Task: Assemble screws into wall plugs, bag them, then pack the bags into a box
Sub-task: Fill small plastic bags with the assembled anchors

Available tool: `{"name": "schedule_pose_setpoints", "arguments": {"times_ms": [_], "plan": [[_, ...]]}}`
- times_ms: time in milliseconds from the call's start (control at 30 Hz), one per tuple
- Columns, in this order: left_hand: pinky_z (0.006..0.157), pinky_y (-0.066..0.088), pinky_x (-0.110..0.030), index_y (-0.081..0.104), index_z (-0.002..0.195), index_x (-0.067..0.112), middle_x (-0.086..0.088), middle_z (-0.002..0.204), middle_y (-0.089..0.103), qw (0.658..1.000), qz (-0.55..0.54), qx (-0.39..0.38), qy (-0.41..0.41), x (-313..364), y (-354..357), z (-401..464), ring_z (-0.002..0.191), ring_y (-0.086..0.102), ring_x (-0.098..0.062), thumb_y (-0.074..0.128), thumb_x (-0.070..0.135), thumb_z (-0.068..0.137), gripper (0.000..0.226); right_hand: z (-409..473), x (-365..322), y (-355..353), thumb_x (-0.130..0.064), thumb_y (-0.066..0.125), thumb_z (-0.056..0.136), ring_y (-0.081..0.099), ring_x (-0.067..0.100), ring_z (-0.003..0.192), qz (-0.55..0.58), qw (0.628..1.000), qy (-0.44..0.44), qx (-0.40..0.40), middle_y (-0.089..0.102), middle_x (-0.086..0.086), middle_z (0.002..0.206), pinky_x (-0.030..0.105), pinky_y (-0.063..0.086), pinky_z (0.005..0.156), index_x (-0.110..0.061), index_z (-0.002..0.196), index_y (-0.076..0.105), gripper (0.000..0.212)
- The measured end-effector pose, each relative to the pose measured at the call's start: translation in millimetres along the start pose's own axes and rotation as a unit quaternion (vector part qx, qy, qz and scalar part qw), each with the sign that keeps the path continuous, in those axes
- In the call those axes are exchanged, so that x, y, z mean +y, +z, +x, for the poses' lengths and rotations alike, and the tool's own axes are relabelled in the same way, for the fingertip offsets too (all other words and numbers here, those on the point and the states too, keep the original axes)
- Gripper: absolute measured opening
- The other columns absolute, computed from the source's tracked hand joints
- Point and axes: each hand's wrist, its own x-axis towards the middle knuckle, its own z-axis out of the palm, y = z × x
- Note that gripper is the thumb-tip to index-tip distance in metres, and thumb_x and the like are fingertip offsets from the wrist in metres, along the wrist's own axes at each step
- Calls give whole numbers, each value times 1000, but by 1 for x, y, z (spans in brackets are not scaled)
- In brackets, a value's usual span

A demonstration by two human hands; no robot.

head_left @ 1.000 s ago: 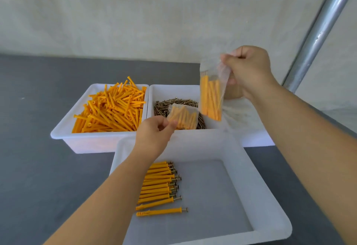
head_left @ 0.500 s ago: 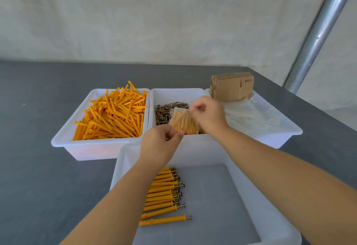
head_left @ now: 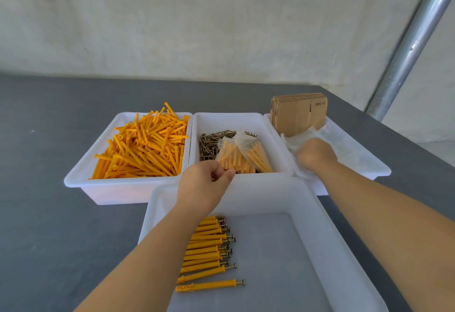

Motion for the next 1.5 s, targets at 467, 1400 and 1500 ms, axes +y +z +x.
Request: {"name": "schedule_pose_setpoints", "arguments": {"times_ms": [467,1400,1500], "plan": [[65,58,-38,55,119,23,-15,101,75,874,-397,-133,-247,18,-27,1,90,74,-29,34,75,89,64,-123,-49,-18,-18,52,100,65,32,90,81,922,-363,105,69,11,103,43,51,78,-14,113,72,24],[53,47,-29,65,103,17,-18,64,55,971,-198,-127,-49,22,-66,-64,56,54,-25,90,26,46,63,-215,-61,-20,-15,78,81,61,3,77,189,869,-451,-73,66,-12,78,10,44,71,-19,91,73,12],[46,46,-23,60,103,16,-9,60,55,964,-222,-137,-56,17,-70,-66,51,53,-20,90,21,50,61,-217,-65,-25,-18,82,78,58,-3,66,197,871,-416,-173,65,-11,71,8,44,65,-21,84,72,12]]}}
